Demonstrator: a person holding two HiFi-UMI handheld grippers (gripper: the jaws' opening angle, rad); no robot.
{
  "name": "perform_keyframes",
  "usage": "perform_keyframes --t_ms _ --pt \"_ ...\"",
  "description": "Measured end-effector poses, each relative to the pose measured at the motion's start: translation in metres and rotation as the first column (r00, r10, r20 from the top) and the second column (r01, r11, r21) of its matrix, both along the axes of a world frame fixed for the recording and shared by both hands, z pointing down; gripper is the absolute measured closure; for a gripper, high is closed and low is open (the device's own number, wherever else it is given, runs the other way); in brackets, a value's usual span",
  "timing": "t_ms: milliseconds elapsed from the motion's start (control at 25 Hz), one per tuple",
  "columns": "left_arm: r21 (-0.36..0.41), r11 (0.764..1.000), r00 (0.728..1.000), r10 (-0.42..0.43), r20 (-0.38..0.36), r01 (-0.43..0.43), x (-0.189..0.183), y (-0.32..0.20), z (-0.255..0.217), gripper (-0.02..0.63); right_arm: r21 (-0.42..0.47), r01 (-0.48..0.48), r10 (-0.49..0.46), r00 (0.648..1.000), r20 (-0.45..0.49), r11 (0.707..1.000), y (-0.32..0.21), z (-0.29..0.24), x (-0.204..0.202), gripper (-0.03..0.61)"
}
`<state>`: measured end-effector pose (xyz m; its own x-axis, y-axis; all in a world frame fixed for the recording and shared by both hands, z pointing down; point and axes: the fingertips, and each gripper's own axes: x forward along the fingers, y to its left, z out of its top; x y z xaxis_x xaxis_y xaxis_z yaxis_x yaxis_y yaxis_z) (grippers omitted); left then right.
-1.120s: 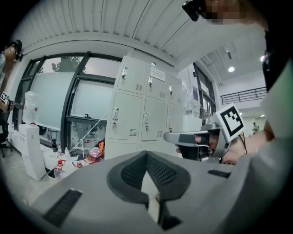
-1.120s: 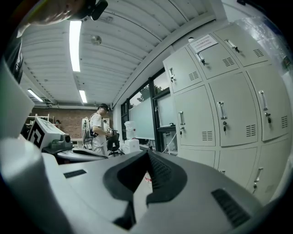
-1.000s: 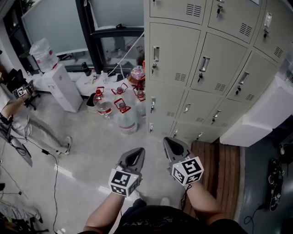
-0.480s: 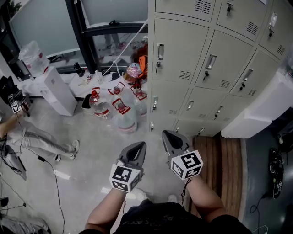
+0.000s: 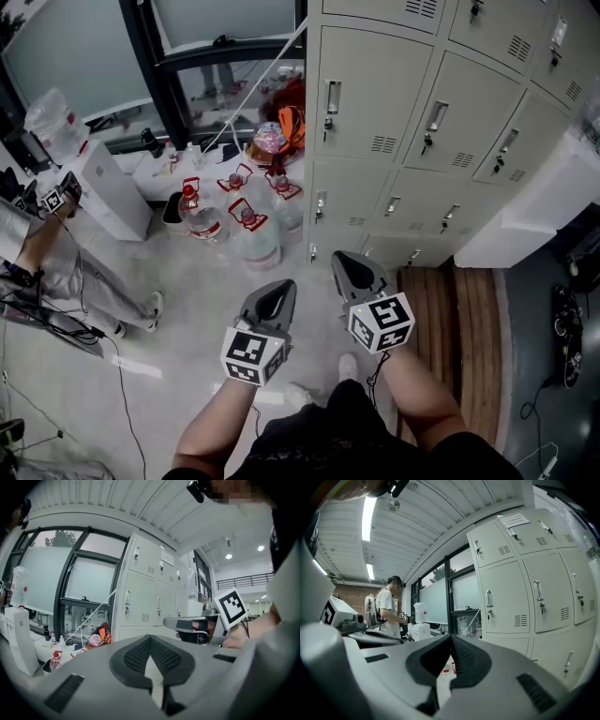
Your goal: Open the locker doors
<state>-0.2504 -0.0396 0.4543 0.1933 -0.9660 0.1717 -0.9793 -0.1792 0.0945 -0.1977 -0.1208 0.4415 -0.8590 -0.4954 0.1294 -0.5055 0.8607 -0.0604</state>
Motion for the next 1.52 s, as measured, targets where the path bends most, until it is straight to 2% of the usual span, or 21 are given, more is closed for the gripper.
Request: perform_keyframes --t_ms 320,520,760,800,840,960,1160,1520 --pt "-0.002 1.000 1.000 -0.002 -0.001 0.002 -0.008 -0.024 0.010 0.611 -0.028 -0.005 0.005 1.000 0.008 1.000 -0.031 0.019 -0.015 0.580" --pt "-0.001 1.000 1.000 0.000 0.012 0.000 -0.011 -0.054 0.021 0.611 -0.033 0.000 0.001 1.000 0.012 0.999 -0.064 0.035 -0.023 0.580" --pt "-0.017 1.000 1.000 -0.014 -0.004 0.013 -0.020 -0.098 0.039 0.611 -0.043 0.034 -0.034 0.999 0.011 0.998 -0.109 0.054 -0.039 0.578" --pt "-0.021 1.000 1.000 -0.014 -0.007 0.014 -0.021 -0.105 0.043 0.611 -0.049 0.043 -0.042 0.999 0.011 0.998 -0.116 0.058 -0.043 0.528" --pt "-0.024 1.000 1.000 -0.015 -0.010 0.015 -0.023 -0.112 0.047 0.611 -0.053 0.047 -0.047 0.999 0.009 0.997 -0.124 0.063 -0.046 0.511" --pt "-0.038 0.999 0.999 -0.020 -0.025 0.019 -0.030 -0.134 0.062 0.611 -0.052 0.045 -0.045 0.999 -0.002 0.998 -0.149 0.077 -0.056 0.529" --pt "-0.031 0.999 1.000 -0.020 -0.024 0.020 -0.044 -0.165 0.089 0.611 -0.071 0.043 -0.046 0.999 -0.028 0.997 -0.182 0.118 -0.074 0.506" --pt "-0.016 1.000 1.000 -0.001 -0.017 0.001 -0.065 -0.201 0.147 0.611 -0.124 -0.018 0.011 0.998 -0.057 0.992 -0.237 0.213 -0.110 0.472"
